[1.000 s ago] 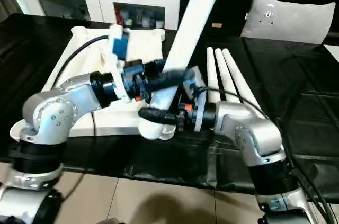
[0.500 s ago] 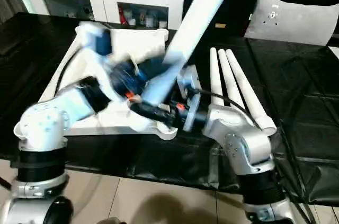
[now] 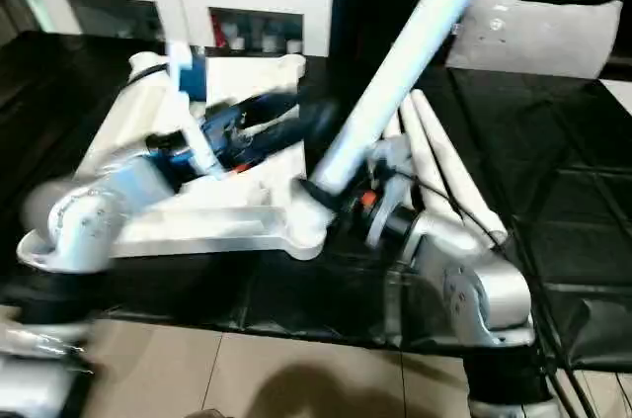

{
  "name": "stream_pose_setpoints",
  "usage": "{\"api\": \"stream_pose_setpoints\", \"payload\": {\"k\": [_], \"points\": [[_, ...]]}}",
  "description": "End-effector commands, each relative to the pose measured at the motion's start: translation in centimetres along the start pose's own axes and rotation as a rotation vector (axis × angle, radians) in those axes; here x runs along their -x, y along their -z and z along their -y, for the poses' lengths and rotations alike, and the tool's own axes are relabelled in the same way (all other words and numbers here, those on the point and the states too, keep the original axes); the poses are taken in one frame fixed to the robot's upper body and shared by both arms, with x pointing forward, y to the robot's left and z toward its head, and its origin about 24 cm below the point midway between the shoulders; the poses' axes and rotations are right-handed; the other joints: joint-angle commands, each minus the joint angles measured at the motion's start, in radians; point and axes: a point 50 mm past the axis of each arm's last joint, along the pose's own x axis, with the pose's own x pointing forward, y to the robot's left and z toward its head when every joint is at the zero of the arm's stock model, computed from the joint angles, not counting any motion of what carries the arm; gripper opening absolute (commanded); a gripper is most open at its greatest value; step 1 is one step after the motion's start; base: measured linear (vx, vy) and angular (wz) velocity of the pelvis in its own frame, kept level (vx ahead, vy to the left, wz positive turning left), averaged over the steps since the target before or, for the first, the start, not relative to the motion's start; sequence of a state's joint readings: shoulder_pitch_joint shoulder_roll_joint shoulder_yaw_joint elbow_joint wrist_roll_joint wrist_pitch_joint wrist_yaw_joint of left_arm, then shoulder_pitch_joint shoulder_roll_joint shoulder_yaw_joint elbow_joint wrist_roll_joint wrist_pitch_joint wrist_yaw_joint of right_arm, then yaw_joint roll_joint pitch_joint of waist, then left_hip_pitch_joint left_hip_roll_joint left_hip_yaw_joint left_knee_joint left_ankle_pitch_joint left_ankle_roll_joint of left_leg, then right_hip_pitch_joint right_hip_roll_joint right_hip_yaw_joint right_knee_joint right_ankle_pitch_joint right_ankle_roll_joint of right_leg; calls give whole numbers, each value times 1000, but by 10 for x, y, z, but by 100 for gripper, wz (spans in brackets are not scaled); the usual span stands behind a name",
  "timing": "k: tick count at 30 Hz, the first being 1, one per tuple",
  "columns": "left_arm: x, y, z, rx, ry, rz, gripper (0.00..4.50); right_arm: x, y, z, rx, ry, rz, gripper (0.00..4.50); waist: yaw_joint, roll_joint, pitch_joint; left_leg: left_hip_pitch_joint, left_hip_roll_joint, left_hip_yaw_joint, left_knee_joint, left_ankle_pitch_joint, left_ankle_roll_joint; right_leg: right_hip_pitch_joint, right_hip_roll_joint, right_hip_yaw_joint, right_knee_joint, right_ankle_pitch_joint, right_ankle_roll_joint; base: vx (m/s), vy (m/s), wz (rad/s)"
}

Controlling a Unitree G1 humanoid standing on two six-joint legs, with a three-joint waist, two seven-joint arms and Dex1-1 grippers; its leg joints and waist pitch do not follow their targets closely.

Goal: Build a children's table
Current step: Pick table leg, then insert table leg to table base

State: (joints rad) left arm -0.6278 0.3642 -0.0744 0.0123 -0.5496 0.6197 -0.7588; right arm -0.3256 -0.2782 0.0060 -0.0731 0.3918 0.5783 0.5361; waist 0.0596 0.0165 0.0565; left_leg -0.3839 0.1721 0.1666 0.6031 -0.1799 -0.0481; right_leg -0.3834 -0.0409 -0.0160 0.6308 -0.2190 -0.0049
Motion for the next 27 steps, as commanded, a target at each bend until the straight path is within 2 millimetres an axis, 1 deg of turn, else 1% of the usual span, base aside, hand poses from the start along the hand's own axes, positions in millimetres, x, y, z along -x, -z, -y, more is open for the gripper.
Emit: {"api": "stream_pose_setpoints", "payload": {"k": [1, 2, 3, 4, 5, 6, 7, 8, 9, 10, 11, 12, 13, 14, 15, 16, 17, 18, 19, 20, 21, 22, 23, 24, 25, 26, 27], "points": [[2, 10, -3, -74, -7, -79, 450, -2, -6, 1, 20, 39, 31, 191, -2, 15, -73, 22, 41, -18, -66, -115, -51, 43, -73, 35, -67, -11, -170, 0, 0, 0], [4, 13, -3, -86, -6, -103, 450, -2, -7, 2, 19, 60, 40, 191, -2, 19, -73, 22, 41, -18, -65, -108, -48, 44, -73, 35, -65, 10, -177, 0, 0, 0], [6, 18, -5, -110, -7, -136, 450, -3, -8, 2, 24, 77, 43, 191, -2, 18, -73, 22, 41, -17, -65, -105, -46, 44, -73, 35, -64, 24, -183, 0, 0, 0], [13, 32, -10, -194, -14, -234, 450, -4, -10, 2, 40, 119, 54, 191, 0, 14, -72, 20, 42, -17, -66, -99, -35, 44, -76, 35, -65, 32, -194, 0, 0, 0], [14, 33, -11, -207, -16, -247, 432, -5, -10, 2, 44, 125, 57, 191, 0, 15, -70, 19, 42, -16, -67, -106, -34, 43, -76, 36, -67, 17, -188, 0, 0, 0], [18, 40, -14, -252, -28, -295, 422, -6, -11, 1, 52, 132, 68, 191, -1, 12, -70, 22, 42, -15, -67, -118, -39, 43, -76, 37, -69, -2, -182, 0, 0, 0], [21, 45, -17, -290, -37, -326, 415, -6, -11, -1, 57, 118, 78, 191, -2, 16, -70, 22, 42, -14, -68, -130, -43, 43, -77, 39, -69, -21, -174, 0, 0, 0], [24, 50, -20, -313, -32, -346, 415, -7, -10, -3, 61, 100, 92, 191, -2, 17, -70, 23, 43, -14, -68, -136, -44, 42, -78, 39, -69, -26, -174, 0, 0, 0], [27, 55, -22, -311, -17, -356, 415, -7, -9, -5, 51, 75, 100, 191, -3, 18, -68, 23, 44, -14, -69, -144, -47, 41, -78, 38, -70, -35, -173, 0, 0, 0], [29, 58, -23, -304, -4, -355, 404, -6, -8, -7, 32, 58, 99, 191, -3, 13, -69, 24, 43, -13, -69, -152, -48, 41, -79, 39, -70, -45, -176, 0, 0, 0], [31, 61, -23, -291, 16, -355, 393, -6, -6, -8, 12, 40, 94, 191, -3, 16, -68, 25, 46, -13, -71, -162, -48, 38, -80, 39, -71, -53, -182, 0, 0, 0], [36, 68, -25, -279, 56, -387, 382, -4, -3, -12, -7, 2, 77, 191, -3, 11, -67, 26, 46, -12, -71, -164, -43, 38, -80, 40, -72, -53, -188, 0, 0, 0], [36, 69, -25, -277, 64, -393, 374, -4, -3, -13, -10, -6, 73, 191, 0, 14, -68, 25, 47, -13, -72, -158, -40, 40, -81, 40, -68, -44, -191, 0, 0, 0], [39, 73, -26, -265, 81, -417, 370, -3, -2, -15, -11, -26, 67, 191, -1, 14, -69, 25, 48, -13, -72, -153, -40, 39, -81, 39, -66, -32, -194, 0, 0, 0], [41, 77, -28, -252, 98, -444, 361, -2, -1, -16, -16, -51, 60, 191, -2, 11, -70, 25, 47, -12, -72, -148, -38, 38, -80, 39, -66, -22, -196, 0, 0, 0], [44, 81, -30, -239, 113, -467, 348, 0, -1, -18, -22, -75, 54, 191, 1, 7, -68, 24, 45, -11, -71, -140, -25, 39, -82, 40, -66, -25, -197, 0, 0, 0], [45, 82, -31, -232, 120, -477, 348, 0, -1, -19, -23, -87, 51, 191, 1, 3, -67, 25, 45, -9, -71, -145, -23, 39, -82, 40, -69, -36, -196, 0, 0, 0], [46, 84, -32, -223, 126, -488, 331, 1, 0, -20, -26, -101, 45, 191, 1, 5, -67, 24, 46, -10, -71, -146, -21, 39, -85, 41, -69, -47, -198, 0, 0, 0], [46, 85, -33, -215, 132, -495, 322, 1, 0, -20, -27, -111, 41, 191, 1, 5, -67, 24, 47, -10, -72, -148, -23, 37, -87, 40, -69, -56, -203, 0, 0, 0], [48, 88, -34, -211, 155, -511, 315, 1, 0, -21, -29, -126, 37, 191, 2, 3, -67, 24, 47, -10, -72, -148, -21, 38, -87, 40, -71, -63, -203, 0, 0, 0], [49, 90, -36, -210, 172, -522, 315, 1, -1, -21, -31, -135, 36, 191, 2, 3, -67, 23, 47, -10, -71, -148, -21, 39, -87, 41, -70, -65, -204, 0, 0, 0], [49, 91, -37, -210, 189, -527, 298, 0, -1, -21, -35, -145, 35, 191, 4, 7, -66, 24, 47, -11, -71, -147, -20, 37, -89, 41, -71, -70, -204, 0, 0, 0], [49, 92, -39, -216, 200, -532, 292, 0, -1, -21, -35, -154, 33, 191, 3, 8, -67, 24, 46, -10, -71, -149, -19, 37, -89, 41, -73, -72, -203, 0, 0, 0], [48, 92, -41, -226, 204, -538, 292, -1, -1, -21, -28, -159, 26, 191, 4, 7, -68, 25, 47, -10, -71, -149, -22, 38, -90, 41, -71, -67, -205, 0, 0, 0], [46, 92, -43, -231, 208, -547, 279, -1, 0, -21, -17, -161, 12, 191, 3, 14, -69, 25, 48, -12, -71, -149, -28, 38, -89, 40, -69, -48, -209, 0, 0, 0], [46, 92, -44, -234, 212, -552, 279, 0, 1, -21, -10, -162, 3, 191, 4, 16, -71, 28, 48, -11, -69, -148, -30, 39, -88, 40, -68, -23, -215, 0, 0, 0], [45, 93, -45, -228, 221, -555, 267, -1, 1, -20, 0, -160, -5, 191, 5, 30, -71, 27, 47, -13, -68, -144, -32, 38, -88, 40, -65, -8, -219, 0, 0, 0]]}}
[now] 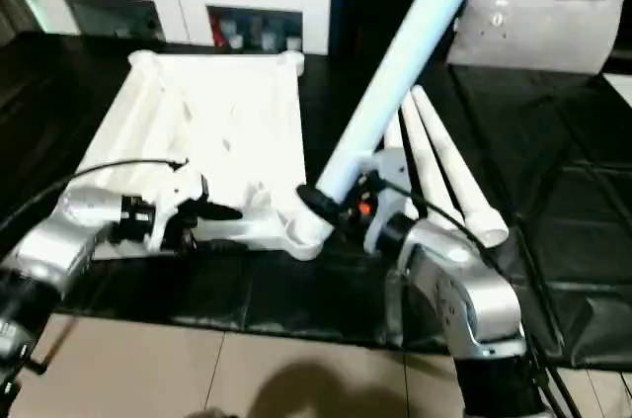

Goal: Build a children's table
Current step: Insert table leg to table base

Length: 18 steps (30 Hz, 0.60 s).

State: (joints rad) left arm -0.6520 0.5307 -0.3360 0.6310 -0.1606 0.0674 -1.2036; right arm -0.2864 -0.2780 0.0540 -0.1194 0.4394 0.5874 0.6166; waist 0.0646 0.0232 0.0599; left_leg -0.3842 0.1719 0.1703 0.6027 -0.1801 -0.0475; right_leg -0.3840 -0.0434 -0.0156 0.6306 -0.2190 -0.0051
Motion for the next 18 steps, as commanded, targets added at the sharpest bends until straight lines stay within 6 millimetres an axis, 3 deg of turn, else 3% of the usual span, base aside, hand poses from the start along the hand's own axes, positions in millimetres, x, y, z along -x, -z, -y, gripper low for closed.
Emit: {"api": "stream_pose_setpoints", "payload": {"k": [1, 2, 3, 4, 6, 9, 15, 18], "points": [[-2, -2, -2, -23, 30, -18, 255, -1, -6, -1, 33, -9, -3, 191, 0, 12, -75, 27, 48, -16, -69, -147, -38, 44, -86, 39, -63, 18, -229, 0, 0, 0], [-3, -2, -2, -20, 35, -16, 248, 0, -6, -1, 40, -2, -4, 191, 1, 24, -76, 27, 48, -18, -68, -144, -40, 43, -87, 38, -60, 28, -233, 0, 0, 0], [-3, -2, -3, -20, 35, -15, 248, 0, -7, 0, 41, 0, -4, 191, -1, 18, -76, 27, 49, -17, -68, -148, -39, 44, -87, 38, -60, 46, -243, 0, 0, 0], [-5, -2, -3, -17, 42, -11, 243, 1, -7, 0, 52, 7, -9, 191, -2, 22, -76, 26, 47, -17, -67, -149, -37, 44, -87, 38, -60, 48, -246, 0, 0, 0], [-6, -2, -3, -13, 48, -8, 222, 1, -7, 0, 59, 8, -14, 191, -2, 16, -76, 25, 47, -16, -66, -149, -31, 48, -88, 39, -61, 49, -253, 0, 0, 0], [-9, 2, -4, -25, 61, -21, 201, 2, -7, 1, 70, 15, -20, 191, -1, 25, -76, 26, 49, -17, -65, -158, -29, 48, -89, 39, -64, 29, -256, 0, 0, 0], [-10, 8, -4, -43, 75, -65, 158, 3, -7, 1, 78, 16, -24, 191, -3, 26, -76, 27, 51, -18, -66, -163, -26, 49, -89, 39, -63, 43, -265, 0, 0, 0], [-10, 10, -5, -54, 61, -86, 126, 2, -7, 1, 81, 16, -25, 191, -2, 22, -76, 26, 51, -18, -66, -161, -23, 49, -90, 39, -63, 42, -268, 0, 0, 0]]}}
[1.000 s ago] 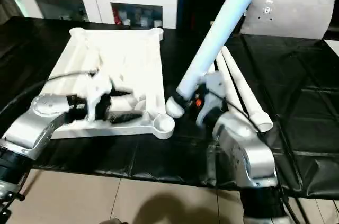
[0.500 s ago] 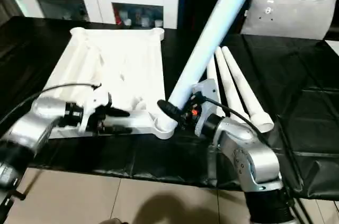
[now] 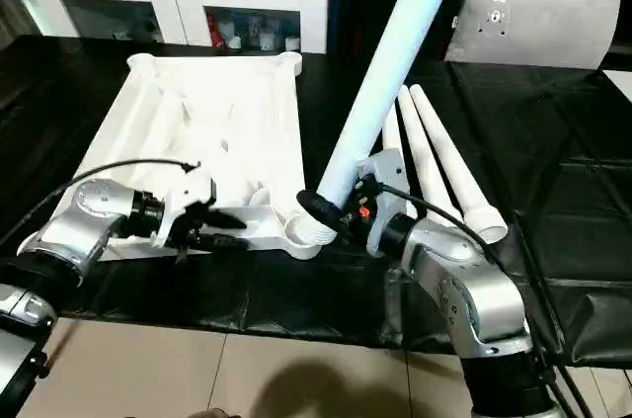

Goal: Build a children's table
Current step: Insert table leg to table base

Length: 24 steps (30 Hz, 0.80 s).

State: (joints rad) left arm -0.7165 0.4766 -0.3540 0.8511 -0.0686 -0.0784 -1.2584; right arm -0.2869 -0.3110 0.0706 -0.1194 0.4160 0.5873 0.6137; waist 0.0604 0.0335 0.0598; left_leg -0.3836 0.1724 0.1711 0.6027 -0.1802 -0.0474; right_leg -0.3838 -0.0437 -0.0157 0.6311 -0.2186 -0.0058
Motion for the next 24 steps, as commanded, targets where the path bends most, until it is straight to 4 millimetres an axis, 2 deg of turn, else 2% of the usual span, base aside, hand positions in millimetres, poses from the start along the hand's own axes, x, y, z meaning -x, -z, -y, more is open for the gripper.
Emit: {"api": "stream_pose_setpoints", "payload": {"k": [1, 5, 8, 10, 12, 15, 19, 20, 21, 24], "points": [[0, -3, -2, -31, -4, -27, 122, -1, -9, -2, 42, -2, 14, 191, 2, 13, -76, 26, 52, -19, -66, -162, -22, 48, -90, 39, -63, 40, -267, 0, 0, 0], [-2, -2, -3, -40, -4, -28, 84, -3, -9, -2, 43, -9, 11, 191, 3, 13, -75, 26, 52, -19, -67, -171, -24, 48, -91, 39, -65, 26, -268, 0, 0, 0], [-6, -3, -2, -38, 4, -8, 79, -5, -9, -3, 48, -20, 3, 191, 3, 12, -75, 27, 52, -18, -67, -171, -25, 48, -92, 39, -65, 23, -271, 0, 0, 0], [-8, -4, -1, -39, 13, 2, 43, -5, -8, -4, 52, -29, -9, 191, 4, 12, -76, 27, 53, -18, -66, -165, -23, 48, -91, 40, -64, 32, -271, 0, 0, 0], [-9, -4, -1, -40, 15, 12, 44, -5, -8, -4, 55, -32, -14, 191, 3, 11, -76, 26, 52, -17, -66, -161, -20, 48, -91, 39, -63, 40, -272, 0, 0, 0], [-10, -4, 0, -40, 22, 14, 5, -5, -8, -3, 60, -34, -21, 191, 3, 11, -77, 25, 52, -18, -65, -147, -12, 49, -91, 39, -62, 62, -273, 0, 0, 0], [-12, -1, 2, -48, 32, 4, 1, -6, -8, -3, 69, -41, -34, 191, 2, 8, -76, 24, 52, -17, -65, -151, -6, 50, -92, 39, -63, 48, -273, 0, 0, 0], [-13, -1, 3, -48, 35, 14, 1, -6, -7, -3, 74, -46, -44, 191, 0, -1, -75, 24, 52, -16, -65, -152, -3, 51, -92, 40, -65, 40, -272, 0, 0, 0], [-14, -2, 5, -53, 40, 23, 1, -6, -6, -3, 79, -56, -60, 191, 2, 2, -76, 24, 52, -16, -65, -150, -2, 51, -94, 40, -64, 32, -273, 0, 0, 0], [-14, -3, 8, -76, 53, 28, 0, -8, -3, -2, 88, -61, -83, 191, 2, 1, -76, 23, 54, -16, -64, -135, 6, 48, -93, 40, -64, 23, -270, 0, 0, 0]]}}
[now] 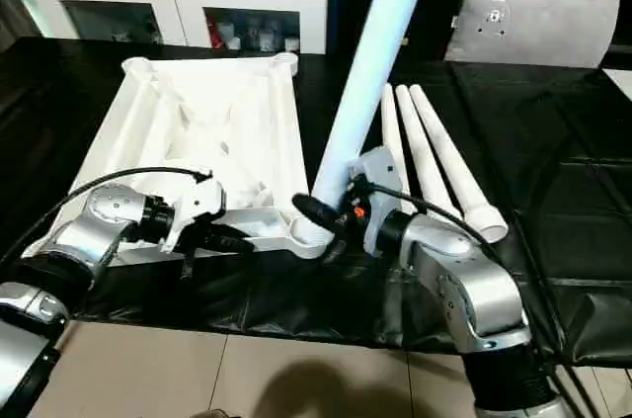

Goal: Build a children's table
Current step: Insert table leg to table base

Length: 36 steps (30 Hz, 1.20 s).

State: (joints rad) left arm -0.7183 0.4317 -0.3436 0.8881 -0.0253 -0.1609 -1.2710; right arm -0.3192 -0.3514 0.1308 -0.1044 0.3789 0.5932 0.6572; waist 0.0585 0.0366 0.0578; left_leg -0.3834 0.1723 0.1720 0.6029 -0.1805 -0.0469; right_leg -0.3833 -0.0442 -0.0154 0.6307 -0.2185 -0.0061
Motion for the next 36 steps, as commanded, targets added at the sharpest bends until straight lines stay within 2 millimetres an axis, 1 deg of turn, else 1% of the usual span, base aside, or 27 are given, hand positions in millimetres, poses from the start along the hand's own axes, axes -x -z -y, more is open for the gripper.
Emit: {"api": "stream_pose_setpoints", "payload": {"k": [1, 2, 3, 4, 5, 6, 7, 8, 9, 10, 11, 12, 15, 16, 18, 22, 25, 26, 27, 29, 30, 31, 32, 34, 35, 36], "points": [[-2, -1, 3, -16, 15, 15, 0, -3, -4, 1, 21, -5, -12, 191, 3, -1, -74, 21, 54, -18, -65, -132, 6, 48, -93, 39, -63, 25, -270, 0, 0, 0], [-2, -2, 5, -28, 22, 20, 0, -4, -3, 2, 24, -2, -18, 191, 3, 0, -73, 23, 54, -17, -64, -135, 6, 46, -92, 39, -64, 21, -271, 0, 0, 0], [-2, -3, 9, -49, 45, 32, 0, -6, -2, 3, 29, 3, -27, 191, 4, -2, -73, 23, 54, -17, -65, -137, 6, 46, -92, 39, -64, 18, -271, 0, 0, 0], [-2, -4, 11, -65, 58, 40, 0, -7, -1, 3, 35, -2, -35, 191, 4, -1, -75, 23, 56, -18, -65, -132, 3, 46, -95, 38, -61, 20, -270, 0, 0, 0], [-2, -5, 14, -76, 67, 46, 0, -8, -1, 2, 39, -5, -42, 191, 2, -2, -74, 21, 56, -17, -66, -128, 6, 46, -93, 39, -62, 22, -268, 0, 0, 0], [-2, -5, 14, -80, 70, 46, 0, -8, 0, 2, 38, -8, -45, 191, 4, 0, -74, 23, 55, -16, -65, -128, 6, 44, -92, 39, -62, 22, -267, 0, 0, 0], [-2, -6, 17, -92, 82, 44, 0, -9, 2, 1, 35, -21, -58, 191, 4, -4, -73, 22, 57, -16, -65, -129, 8, 46, -94, 39, -61, 16, -265, 0, 0, 0], [-4, -6, 20, -106, 87, 40, 0, -10, 4, 0, 27, -34, -73, 191, 6, -2, -72, 24, 57, -15, -65, -137, 9, 43, -93, 40, -65, 2, -261, 0, 0, 0], [-4, -6, 20, -106, 87, 40, 0, -10, 4, 0, 27, -34, -73, 191, 6, -6, -71, 24, 57, -14, -66, -140, 9, 42, -93, 40, -65, -6, -259, 0, 0, 0], [-7, -5, 23, -113, 88, 44, 0, -10, 8, -2, 27, -45, -92, 191, 8, -6, -71, 25, 57, -14, -66, -147, 7, 41, -93, 39, -65, -30, -254, 0, 0, 0], [-7, -5, 23, -113, 88, 44, 0, -10, 8, -2, 27, -45, -92, 191, 8, -6, -69, 24, 57, -15, -68, -151, 5, 41, -93, 39, -66, -41, -251, 0, 0, 0], [-9, -5, 24, -113, 86, 51, 0, -11, 10, -2, 18, -50, -100, 191, 7, -7, -68, 26, 58, -14, -69, -163, 2, 39, -93, 39, -69, -64, -246, 0, 0, 0], [-10, -7, 24, -102, 73, 57, 0, -11, 12, -3, 13, -57, -111, 191, 6, -8, -68, 25, 56, -13, -69, -166, -2, 38, -93, 40, -71, -85, -239, 0, 0, 0], [-10, -8, 24, -97, 68, 59, 0, -11, 13, -3, 15, -62, -119, 191, 4, -11, -68, 26, 56, -12, -69, -167, -2, 38, -93, 40, -71, -90, -237, 0, 0, 0], [-9, -8, 25, -93, 65, 61, 0, -11, 13, -3, 16, -65, -126, 191, 5, -9, -70, 25, 56, -12, -68, -154, 3, 37, -93, 40, -70, -79, -235, 0, 0, 0], [-8, -9, 23, -91, 61, 55, 0, -11, 14, -2, 19, -72, -144, 191, 4, -11, -71, 23, 53, -12, -66, -135, 14, 38, -91, 39, -68, -50, -234, 0, 0, 0], [-7, -8, 22, -91, 55, 42, 0, -10, 14, -1, 21, -77, -150, 191, 5, -11, -70, 23, 53, -11, -66, -145, 12, 38, -93, 39, -71, -74, -231, 0, 0, 0], [-7, -7, 21, -91, 52, 38, 0, -9, 13, -2, 22, -83, -154, 191, 6, -8, -69, 23, 54, -12, -67, -148, 10, 37, -93, 39, -72, -84, -229, 0, 0, 0], [-6, -8, 20, -90, 50, 35, 0, -8, 13, -2, 23, -87, -158, 191, 5, -9, -69, 24, 54, -12, -67, -151, 9, 37, -92, 39, -72, -88, -227, 0, 0, 0], [-6, -8, 20, -88, 47, 31, 0, -6, 12, -2, 25, -99, -166, 191, 6, -10, -69, 24, 54, -12, -68, -153, 9, 37, -91, 39, -72, -85, -228, 0, 0, 0], [-5, -8, 19, -87, 46, 30, 0, -5, 12, -3, 26, -104, -169, 191, 6, -7, -70, 25, 54, -12, -68, -153, 9, 37, -91, 39, -72, -80, -228, 0, 0, 0], [-5, -8, 19, -86, 44, 28, 0, -4, 12, -3, 26, -111, -171, 191, 6, -9, -70, 24, 54, -12, -68, -151, 10, 38, -91, 39, -71, -75, -228, 0, 0, 0], [-5, -8, 19, -85, 43, 26, 0, -4, 12, -3, 26, -115, -173, 191, 6, -7, -70, 23, 54, -12, -67, -149, 11, 38, -92, 39, -70, -70, -230, 0, 0, 0], [-5, -8, 19, -83, 42, 25, 0, -3, 12, -3, 26, -116, -174, 191, 6, -9, -70, 22, 53, -12, -67, -154, 10, 38, -93, 39, -72, -80, -233, 0, 0, 0], [-5, -8, 19, -82, 41, 24, 0, -3, 11, -3, 26, -116, -174, 191, 7, -6, -70, 24, 54, -12, -67, -156, 9, 37, -93, 39, -72, -84, -233, 0, 0, 0], [-5, -8, 18, -81, 41, 24, 0, -3, 11, -3, 26, -115, -175, 191, 6, -7, -71, 24, 54, -12, -67, -155, 8, 37, -93, 39, -72, -84, -233, 0, 0, 0]]}}
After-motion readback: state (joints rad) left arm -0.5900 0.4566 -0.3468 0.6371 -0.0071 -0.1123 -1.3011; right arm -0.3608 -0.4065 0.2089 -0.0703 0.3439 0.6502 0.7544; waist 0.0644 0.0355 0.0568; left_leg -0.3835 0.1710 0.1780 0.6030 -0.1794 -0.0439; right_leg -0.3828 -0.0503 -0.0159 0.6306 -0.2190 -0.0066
